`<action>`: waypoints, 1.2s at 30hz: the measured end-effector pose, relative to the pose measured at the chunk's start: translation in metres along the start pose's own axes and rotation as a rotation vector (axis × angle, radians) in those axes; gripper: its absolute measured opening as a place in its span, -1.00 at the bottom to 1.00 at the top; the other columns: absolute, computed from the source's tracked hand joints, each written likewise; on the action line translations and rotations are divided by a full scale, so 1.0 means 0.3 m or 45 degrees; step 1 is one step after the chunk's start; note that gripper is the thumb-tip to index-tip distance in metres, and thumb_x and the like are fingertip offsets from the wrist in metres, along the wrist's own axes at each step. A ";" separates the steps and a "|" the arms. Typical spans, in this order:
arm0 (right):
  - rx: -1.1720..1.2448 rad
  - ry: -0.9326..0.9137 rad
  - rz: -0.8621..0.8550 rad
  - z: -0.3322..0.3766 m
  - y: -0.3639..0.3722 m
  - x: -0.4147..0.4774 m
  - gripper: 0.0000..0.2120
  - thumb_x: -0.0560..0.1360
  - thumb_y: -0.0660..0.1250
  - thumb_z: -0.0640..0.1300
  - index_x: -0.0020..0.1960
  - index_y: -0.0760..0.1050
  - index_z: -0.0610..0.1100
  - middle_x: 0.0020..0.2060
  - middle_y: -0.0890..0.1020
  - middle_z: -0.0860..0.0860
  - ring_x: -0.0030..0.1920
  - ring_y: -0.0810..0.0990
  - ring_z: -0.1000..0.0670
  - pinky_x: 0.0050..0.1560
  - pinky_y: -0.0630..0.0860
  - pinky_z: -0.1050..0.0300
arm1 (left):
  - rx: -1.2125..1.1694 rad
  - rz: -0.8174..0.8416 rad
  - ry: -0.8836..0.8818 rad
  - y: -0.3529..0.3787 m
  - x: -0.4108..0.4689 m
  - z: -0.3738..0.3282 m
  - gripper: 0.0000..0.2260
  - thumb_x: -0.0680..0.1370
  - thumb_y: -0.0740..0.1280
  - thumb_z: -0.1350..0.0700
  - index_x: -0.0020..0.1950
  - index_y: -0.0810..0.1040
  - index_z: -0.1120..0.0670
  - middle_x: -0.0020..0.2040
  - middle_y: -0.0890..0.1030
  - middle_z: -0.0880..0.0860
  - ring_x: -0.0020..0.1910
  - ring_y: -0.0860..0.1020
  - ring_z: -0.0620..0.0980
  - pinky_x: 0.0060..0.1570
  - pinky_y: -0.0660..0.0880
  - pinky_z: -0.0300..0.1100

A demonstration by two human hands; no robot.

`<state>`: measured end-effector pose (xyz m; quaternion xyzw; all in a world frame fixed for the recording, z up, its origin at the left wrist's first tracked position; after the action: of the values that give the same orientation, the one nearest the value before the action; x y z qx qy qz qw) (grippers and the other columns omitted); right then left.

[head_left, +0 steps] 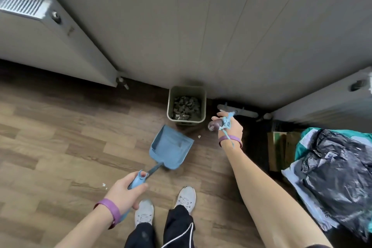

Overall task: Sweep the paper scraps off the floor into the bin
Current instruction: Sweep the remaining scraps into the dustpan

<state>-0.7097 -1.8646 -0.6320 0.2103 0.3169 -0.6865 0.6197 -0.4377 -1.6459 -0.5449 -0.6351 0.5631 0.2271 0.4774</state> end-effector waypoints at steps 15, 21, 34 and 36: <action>0.685 0.678 0.100 -0.386 0.075 -0.347 -0.75 0.59 0.25 -0.06 0.20 0.44 -0.16 -0.09 0.55 -0.14 -0.13 0.54 -0.19 -0.15 0.61 -0.10 | -0.175 0.103 -0.018 -0.074 -0.019 0.234 -0.80 0.53 0.36 0.16 0.11 0.56 -0.05 -0.08 0.56 0.03 -0.50 0.46 -0.03 -0.37 0.42 -0.24; 0.317 0.866 -0.141 -0.604 0.087 -0.587 -0.83 0.53 0.26 -0.13 -0.18 0.45 -0.21 -0.48 0.40 -0.14 -0.60 0.38 -0.05 -0.59 0.38 0.26 | -0.217 0.062 0.003 -0.173 -0.077 0.289 -0.80 0.55 0.33 0.19 0.15 0.53 -0.01 -0.04 0.56 0.04 -0.59 0.49 -0.11 -0.53 0.41 -0.37; -0.554 0.806 -0.133 -0.682 0.104 -1.116 -0.75 0.57 0.18 -0.16 0.21 0.31 -0.22 -0.14 0.42 -0.07 -0.09 0.44 -0.11 -0.04 0.40 0.15 | -0.256 0.163 -0.025 -0.236 -0.212 0.228 -0.74 0.58 0.27 0.21 0.27 0.48 0.15 -0.06 0.57 0.11 -0.63 0.51 -0.09 -0.61 0.42 -0.34; -0.688 0.712 -0.112 -0.590 0.065 -1.125 -0.64 0.55 0.22 -0.09 0.30 0.29 -0.18 -0.01 0.46 -0.07 -0.04 0.48 -0.10 -0.06 0.40 0.18 | -0.225 0.173 0.008 -0.241 -0.229 0.174 -0.74 0.59 0.25 0.23 0.28 0.47 0.17 -0.07 0.55 0.13 -0.65 0.51 -0.09 -0.65 0.40 -0.36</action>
<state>-0.6604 -1.4998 -0.5312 0.2049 0.6516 -0.5204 0.5125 -0.3753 -1.5733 -0.4859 -0.6359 0.5841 0.3057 0.4011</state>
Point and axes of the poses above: each hand's wrist, its own x-axis towards the middle knuckle, its own y-axis out of the palm, z = x × y, the point moved 9 cm from there along x, towards the middle knuckle
